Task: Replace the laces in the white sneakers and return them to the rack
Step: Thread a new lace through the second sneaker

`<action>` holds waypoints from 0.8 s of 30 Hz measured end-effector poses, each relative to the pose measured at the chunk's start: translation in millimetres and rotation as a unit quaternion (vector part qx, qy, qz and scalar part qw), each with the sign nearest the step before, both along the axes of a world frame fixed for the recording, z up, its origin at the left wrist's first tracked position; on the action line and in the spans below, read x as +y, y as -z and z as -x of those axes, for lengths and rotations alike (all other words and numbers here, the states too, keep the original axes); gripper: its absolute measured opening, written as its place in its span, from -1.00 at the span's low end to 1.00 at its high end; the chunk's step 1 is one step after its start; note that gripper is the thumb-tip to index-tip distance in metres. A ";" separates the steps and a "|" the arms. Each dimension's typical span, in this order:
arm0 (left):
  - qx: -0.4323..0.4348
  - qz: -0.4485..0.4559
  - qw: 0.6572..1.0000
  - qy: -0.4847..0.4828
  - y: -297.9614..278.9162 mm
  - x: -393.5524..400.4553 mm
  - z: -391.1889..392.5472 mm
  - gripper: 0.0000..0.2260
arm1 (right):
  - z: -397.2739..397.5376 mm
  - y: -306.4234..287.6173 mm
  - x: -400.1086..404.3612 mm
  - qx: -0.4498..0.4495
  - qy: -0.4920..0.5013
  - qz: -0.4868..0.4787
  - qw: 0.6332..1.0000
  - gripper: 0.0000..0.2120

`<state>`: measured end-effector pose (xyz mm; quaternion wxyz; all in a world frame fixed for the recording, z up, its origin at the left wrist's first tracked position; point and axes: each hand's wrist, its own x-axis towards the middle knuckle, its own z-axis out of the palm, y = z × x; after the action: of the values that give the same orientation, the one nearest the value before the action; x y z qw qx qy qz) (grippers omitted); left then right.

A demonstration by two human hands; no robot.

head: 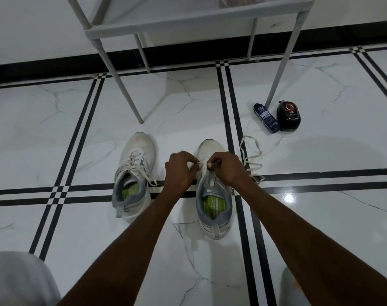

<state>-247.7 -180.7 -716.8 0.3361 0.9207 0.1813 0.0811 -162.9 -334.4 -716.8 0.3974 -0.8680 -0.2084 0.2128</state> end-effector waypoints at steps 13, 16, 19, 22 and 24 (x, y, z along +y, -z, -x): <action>-0.010 -0.120 0.990 -0.075 -31.3 25.6 -0.1 -0.60 | -0.2 -9.2 -3.8 0.012 0.006 0.047 0.999 -0.74; 0.037 -0.067 0.997 0.012 -5.1 -5.0 -3.0 -0.79 | -1.6 -9.4 -4.9 0.005 -0.001 0.041 0.999 -0.77; 0.018 -0.057 0.998 -0.012 -7.8 -9.7 -0.2 -0.94 | 0.7 -7.3 -5.0 0.008 -0.009 0.032 0.999 -0.89; -0.081 -0.042 0.986 -0.139 -28.5 11.7 4.0 -0.92 | 2.2 -8.0 -5.5 0.019 -0.007 0.022 1.000 -0.91; -0.118 -0.048 0.959 -0.254 -42.2 41.7 5.7 -0.88 | 0.5 -11.1 -6.5 0.025 0.000 0.022 0.999 -0.92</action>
<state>-253.4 -139.1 -674.7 0.2786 0.8435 0.3637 0.2804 -163.4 -340.9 -705.6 0.3835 -0.8707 -0.1938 0.2393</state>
